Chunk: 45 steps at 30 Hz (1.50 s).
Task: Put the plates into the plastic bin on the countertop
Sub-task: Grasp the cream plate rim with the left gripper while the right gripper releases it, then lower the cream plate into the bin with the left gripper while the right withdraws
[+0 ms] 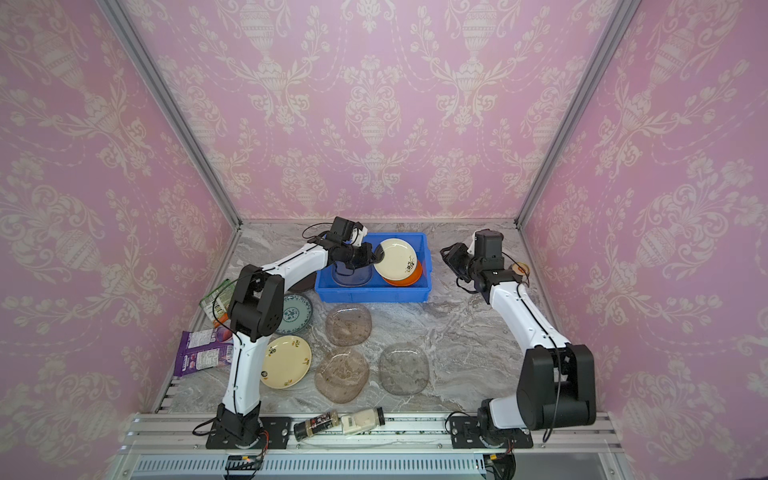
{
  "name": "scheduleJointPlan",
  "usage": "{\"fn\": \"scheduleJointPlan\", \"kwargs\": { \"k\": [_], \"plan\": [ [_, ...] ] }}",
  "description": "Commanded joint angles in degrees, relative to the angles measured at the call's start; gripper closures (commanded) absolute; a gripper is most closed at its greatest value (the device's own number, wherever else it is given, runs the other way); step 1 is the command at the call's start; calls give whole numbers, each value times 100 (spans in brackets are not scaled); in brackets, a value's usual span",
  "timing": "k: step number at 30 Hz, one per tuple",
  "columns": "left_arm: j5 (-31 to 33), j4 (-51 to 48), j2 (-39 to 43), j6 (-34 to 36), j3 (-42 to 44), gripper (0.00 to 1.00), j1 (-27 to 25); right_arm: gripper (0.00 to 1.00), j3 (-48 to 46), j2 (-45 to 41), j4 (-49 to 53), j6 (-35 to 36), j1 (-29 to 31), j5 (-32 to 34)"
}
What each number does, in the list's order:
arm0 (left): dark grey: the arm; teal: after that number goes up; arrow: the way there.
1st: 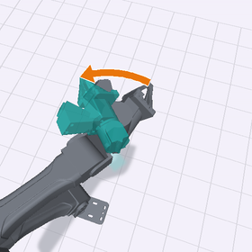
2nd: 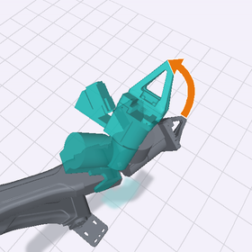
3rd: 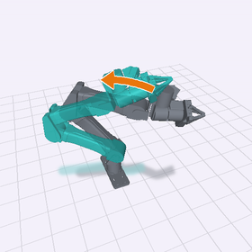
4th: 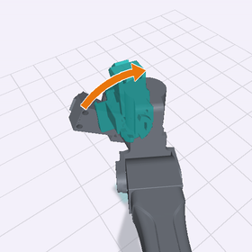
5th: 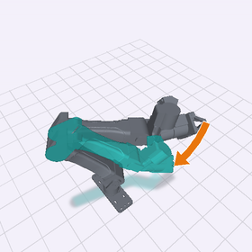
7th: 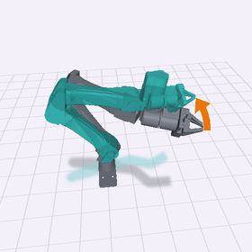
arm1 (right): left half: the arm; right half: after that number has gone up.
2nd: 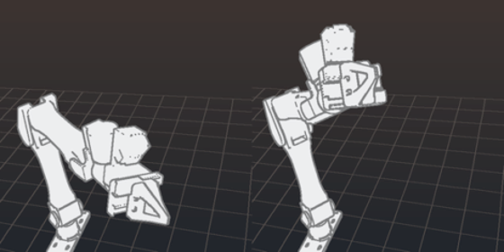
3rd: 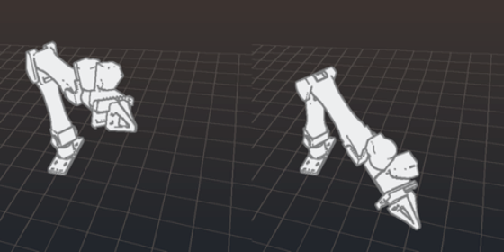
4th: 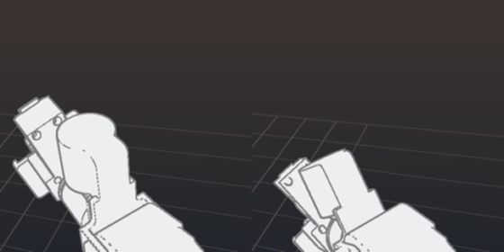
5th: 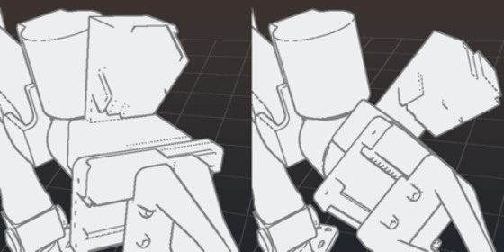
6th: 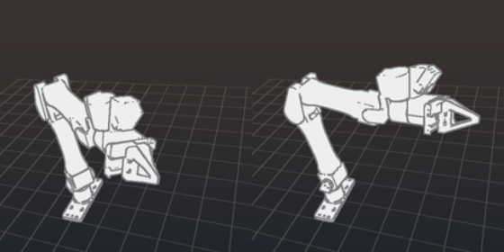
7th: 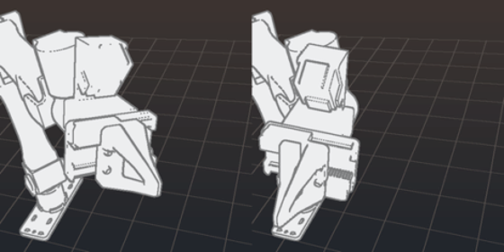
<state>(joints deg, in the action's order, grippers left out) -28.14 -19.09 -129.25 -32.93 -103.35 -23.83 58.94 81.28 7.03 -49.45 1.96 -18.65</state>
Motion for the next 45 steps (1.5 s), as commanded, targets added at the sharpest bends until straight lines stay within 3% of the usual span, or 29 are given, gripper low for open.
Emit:
{"fn": "scheduleJointPlan", "kwargs": {
  "k": [1,10,11,16,28,34,45],
  "plan": [
    [-176,-325,-229,-24,-370,100,-119,56,-105,48,-38,64,-26,-179],
    [-28,-660,-492,23,-710,99,-192,56,-153,81,0,133,-37,-258],
    [-1,-699,-502,43,-723,91,-192,55,-159,77,9,146,-37,-259],
    [171,-975,-489,218,-853,76,-231,55,-231,115,-41,148,-37,-307],
    [437,-1378,-434,466,-970,66,-269,56,-370,86,-98,184,-32,-283],
    [746,-1364,-212,616,-841,49,-275,56,-451,160,-216,166,-35,-325],
    [740,-1255,-317,533,-952,51,-306,57,-455,441,-388,152,-32,-446]
  ]
}}
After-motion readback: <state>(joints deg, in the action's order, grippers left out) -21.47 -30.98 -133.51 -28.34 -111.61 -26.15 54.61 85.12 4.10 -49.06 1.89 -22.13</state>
